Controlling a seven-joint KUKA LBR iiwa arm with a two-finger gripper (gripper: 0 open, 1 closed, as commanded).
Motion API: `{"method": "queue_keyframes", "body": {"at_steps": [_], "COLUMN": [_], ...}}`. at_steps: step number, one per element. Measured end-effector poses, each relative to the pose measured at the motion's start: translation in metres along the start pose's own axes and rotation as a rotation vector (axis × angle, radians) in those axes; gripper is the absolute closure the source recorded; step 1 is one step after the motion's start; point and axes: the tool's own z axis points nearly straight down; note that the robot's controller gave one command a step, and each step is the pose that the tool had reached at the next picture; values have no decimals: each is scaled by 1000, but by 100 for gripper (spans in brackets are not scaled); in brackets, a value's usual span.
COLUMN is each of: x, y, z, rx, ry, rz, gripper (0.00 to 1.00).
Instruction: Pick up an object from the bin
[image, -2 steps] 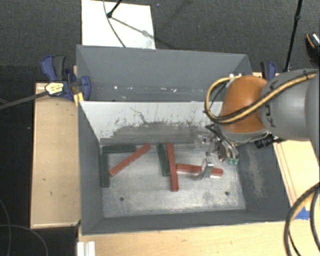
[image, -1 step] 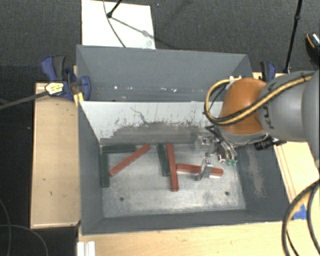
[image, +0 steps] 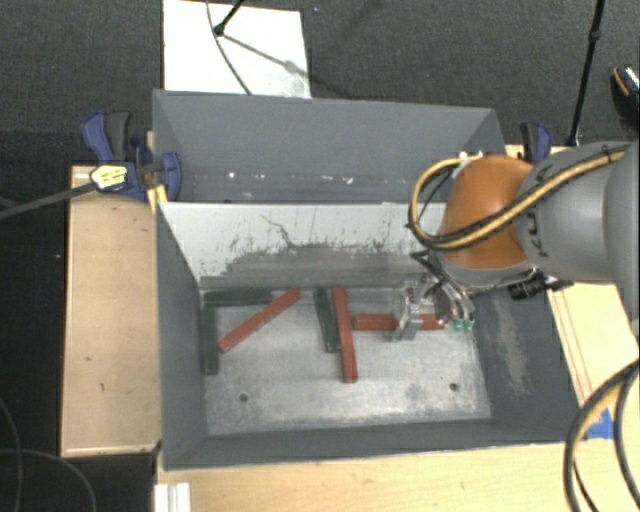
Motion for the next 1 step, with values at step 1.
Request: {"method": "queue_keyframes", "body": {"at_steps": [1], "x": [29], "y": [1], "z": [-153], "rx": [-1], "ry": [-11], "rz": [18], "gripper": [100]}}
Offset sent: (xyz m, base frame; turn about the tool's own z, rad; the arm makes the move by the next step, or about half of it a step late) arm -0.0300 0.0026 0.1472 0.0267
